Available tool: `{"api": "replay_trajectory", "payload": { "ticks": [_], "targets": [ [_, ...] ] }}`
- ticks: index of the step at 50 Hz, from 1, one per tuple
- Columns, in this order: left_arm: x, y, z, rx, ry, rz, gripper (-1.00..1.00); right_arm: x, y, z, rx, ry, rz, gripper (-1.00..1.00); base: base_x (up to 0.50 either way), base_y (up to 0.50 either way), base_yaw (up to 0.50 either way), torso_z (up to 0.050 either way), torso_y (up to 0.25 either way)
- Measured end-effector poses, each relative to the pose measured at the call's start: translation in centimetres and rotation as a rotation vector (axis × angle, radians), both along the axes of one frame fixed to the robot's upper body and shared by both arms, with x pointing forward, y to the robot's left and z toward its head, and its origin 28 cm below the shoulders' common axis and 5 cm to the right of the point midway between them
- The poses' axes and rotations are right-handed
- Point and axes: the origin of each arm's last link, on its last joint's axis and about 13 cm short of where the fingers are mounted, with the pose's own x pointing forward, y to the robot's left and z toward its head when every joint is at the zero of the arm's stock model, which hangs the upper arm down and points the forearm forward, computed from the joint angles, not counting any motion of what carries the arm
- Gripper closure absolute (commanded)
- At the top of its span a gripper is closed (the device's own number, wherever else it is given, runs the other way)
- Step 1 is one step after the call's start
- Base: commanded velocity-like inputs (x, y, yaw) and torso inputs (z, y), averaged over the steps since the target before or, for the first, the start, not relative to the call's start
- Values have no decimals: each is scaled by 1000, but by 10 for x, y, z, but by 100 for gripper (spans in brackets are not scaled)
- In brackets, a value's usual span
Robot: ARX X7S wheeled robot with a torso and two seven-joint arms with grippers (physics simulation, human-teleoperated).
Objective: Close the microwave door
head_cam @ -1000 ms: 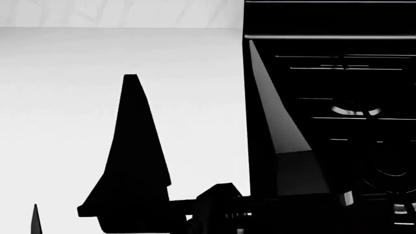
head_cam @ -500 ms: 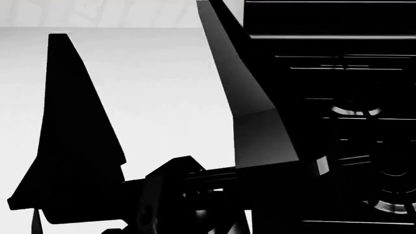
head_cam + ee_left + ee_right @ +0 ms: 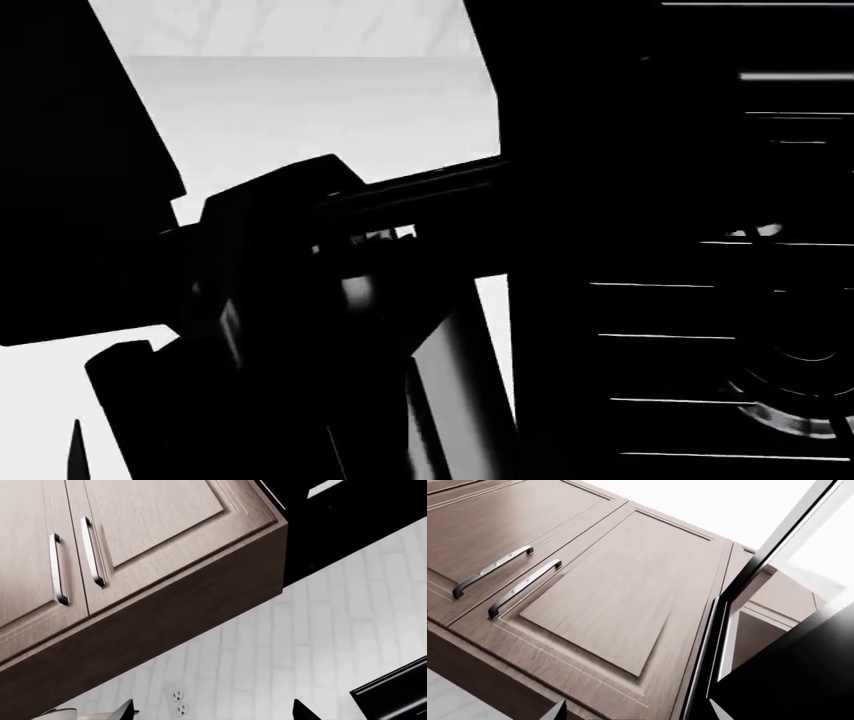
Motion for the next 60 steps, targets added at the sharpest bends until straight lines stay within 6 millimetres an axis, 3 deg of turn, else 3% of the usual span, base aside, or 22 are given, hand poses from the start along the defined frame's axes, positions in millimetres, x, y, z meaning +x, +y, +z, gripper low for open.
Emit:
{"api": "replay_trajectory", "payload": {
  "ticks": [20,60],
  "targets": [
    [0,-1,0,2,1,-2,-100,-5,-5,35,32,-69,-41,-100,0,0,0,0,0],
    [1,-2,-1,6,7,-6,-100,10,-13,69,90,-60,-92,-100,0,0,0,0,0]
  ]
}}
